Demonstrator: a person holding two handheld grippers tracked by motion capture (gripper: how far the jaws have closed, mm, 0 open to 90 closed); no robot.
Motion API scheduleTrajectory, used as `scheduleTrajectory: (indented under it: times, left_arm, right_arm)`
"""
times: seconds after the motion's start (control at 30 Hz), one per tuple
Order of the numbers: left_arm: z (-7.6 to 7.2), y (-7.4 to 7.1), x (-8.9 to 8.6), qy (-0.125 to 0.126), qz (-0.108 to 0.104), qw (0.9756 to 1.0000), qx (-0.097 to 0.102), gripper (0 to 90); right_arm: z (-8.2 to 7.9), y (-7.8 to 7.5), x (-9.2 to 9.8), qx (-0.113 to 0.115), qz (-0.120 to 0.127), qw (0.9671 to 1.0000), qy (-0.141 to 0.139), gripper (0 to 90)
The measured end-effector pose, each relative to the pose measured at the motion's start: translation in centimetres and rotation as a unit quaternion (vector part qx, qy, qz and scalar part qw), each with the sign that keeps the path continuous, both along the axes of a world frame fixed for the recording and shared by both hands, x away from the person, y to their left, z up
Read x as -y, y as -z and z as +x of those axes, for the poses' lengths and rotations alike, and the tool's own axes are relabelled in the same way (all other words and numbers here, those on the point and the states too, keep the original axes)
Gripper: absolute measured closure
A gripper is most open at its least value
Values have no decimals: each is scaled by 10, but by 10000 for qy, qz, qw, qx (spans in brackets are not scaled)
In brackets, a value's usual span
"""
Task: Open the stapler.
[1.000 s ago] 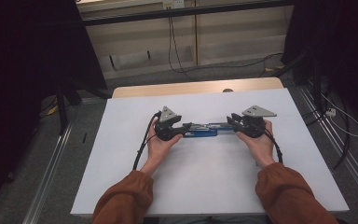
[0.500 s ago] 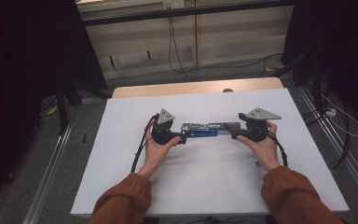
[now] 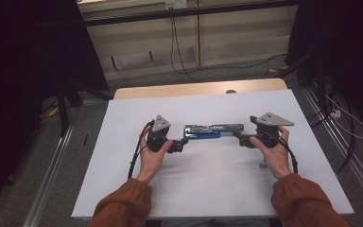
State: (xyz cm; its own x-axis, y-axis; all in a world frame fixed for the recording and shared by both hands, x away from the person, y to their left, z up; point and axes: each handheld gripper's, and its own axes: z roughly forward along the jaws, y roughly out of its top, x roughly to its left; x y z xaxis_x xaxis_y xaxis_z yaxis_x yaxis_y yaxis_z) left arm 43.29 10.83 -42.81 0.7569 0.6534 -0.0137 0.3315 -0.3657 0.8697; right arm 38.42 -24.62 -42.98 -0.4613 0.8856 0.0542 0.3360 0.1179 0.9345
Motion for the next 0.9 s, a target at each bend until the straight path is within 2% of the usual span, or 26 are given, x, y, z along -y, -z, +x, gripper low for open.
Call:
scheduleTrajectory:
  times: [0.03,0.2,0.27,0.4,0.53,0.7,0.9]
  left_arm:
    - [-1,1,-2,-51,11,10000,55,50]
    - [-5,3,-12,-135,9,9999,-1,49]
    - [-8,2,-17,-207,-54,9998,-13,49]
    - [-13,3,-28,-298,-128,9993,-172,50]
    - [-21,3,-38,-422,-213,9987,-194,50]
    - [-34,1,-47,-395,-245,9989,-86,50]
    - [-48,1,-54,-422,-146,9990,45,50]
  right_arm:
    - [-2,0,1,-1,11,10000,8,119]
    - [-11,0,9,-31,26,10000,5,131]
    - [-14,0,13,-1,23,10000,38,131]
    - [-20,-2,19,55,-45,9999,101,131]
    - [-26,0,23,47,-95,9999,122,131]
    - [-32,3,26,-20,-196,9997,141,143]
    - [-40,1,30,-17,-48,10000,57,154]
